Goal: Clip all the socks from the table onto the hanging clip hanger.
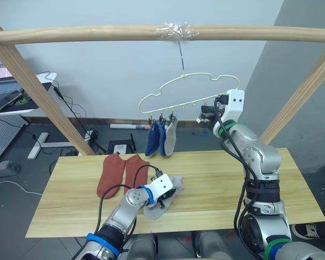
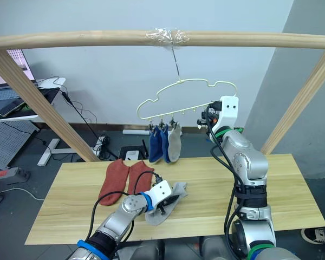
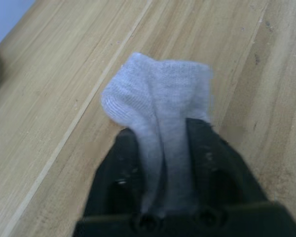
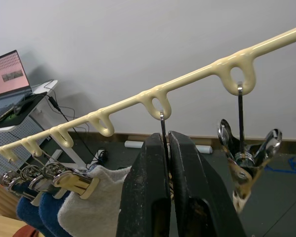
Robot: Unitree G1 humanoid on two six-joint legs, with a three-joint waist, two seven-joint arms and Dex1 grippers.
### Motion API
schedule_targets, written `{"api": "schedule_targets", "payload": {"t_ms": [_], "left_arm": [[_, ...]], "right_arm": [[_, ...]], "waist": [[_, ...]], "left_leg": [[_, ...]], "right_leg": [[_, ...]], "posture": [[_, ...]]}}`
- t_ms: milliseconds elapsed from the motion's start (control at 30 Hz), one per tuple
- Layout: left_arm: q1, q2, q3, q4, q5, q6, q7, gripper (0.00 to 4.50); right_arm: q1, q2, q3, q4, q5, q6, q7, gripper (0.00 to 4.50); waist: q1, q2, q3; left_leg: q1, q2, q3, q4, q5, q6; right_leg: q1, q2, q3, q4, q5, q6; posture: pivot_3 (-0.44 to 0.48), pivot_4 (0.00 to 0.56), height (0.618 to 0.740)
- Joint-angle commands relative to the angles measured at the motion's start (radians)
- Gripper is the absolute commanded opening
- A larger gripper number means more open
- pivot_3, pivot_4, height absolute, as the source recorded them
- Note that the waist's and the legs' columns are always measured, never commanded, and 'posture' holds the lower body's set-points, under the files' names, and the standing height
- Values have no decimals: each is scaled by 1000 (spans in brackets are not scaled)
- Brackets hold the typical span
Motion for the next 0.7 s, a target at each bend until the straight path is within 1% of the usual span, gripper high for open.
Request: {"api": "schedule_targets", "payload": {"t_ms": [33,67,100,167,233,333,533,700], "left_arm": [[10,-10,25,-6,-34,-15,-15,228],[7,-18,41,-16,-54,-22,-16,8],[4,-27,55,-23,-73,-37,-16,8],[-17,-70,112,-57,-149,-73,-22,8],[-28,-99,144,-77,-200,-95,-40,8],[-58,-155,187,-145,-301,-117,-80,8],[-114,-194,200,-188,-319,-143,-62,8],[-130,-205,190,-178,-315,-155,-61,8]], "right_arm": [[8,-14,-22,10,-2,6,-17,0],[7,-14,-22,10,-1,7,-16,0],[6,-15,-24,10,1,10,-16,0],[-11,-15,-45,11,22,40,-20,0],[-25,-16,-62,13,38,64,-26,0],[-60,-2,-116,6,99,170,-54,0],[-126,23,-226,-30,223,408,-116,0],[-167,40,-285,-40,272,508,-154,0]], "waist": [[0,0,0],[0,0,0],[0,0,0],[0,0,0],[0,0,0],[0,0,0],[-5,0,0],[-6,0,0]], "left_leg": [[0,0,0,0,0,0],[0,0,0,0,0,0],[0,0,0,0,0,0],[-1,0,0,0,0,0],[-1,0,0,0,0,0],[-1,0,0,1,0,0],[-1,0,0,0,0,0],[-2,0,0,0,0,0]], "right_leg": [[0,0,0,0,0,0],[0,0,0,0,0,0],[0,0,0,0,0,0],[0,0,0,0,0,0],[0,0,0,0,0,0],[0,0,0,0,0,0],[0,0,0,-1,0,0],[0,1,0,-1,0,0]], "posture": [[-87,119,740],[-87,119,740],[-87,111,740],[-90,112,740],[-95,115,740],[-97,115,740],[-102,118,740],[-107,121,740]]}}
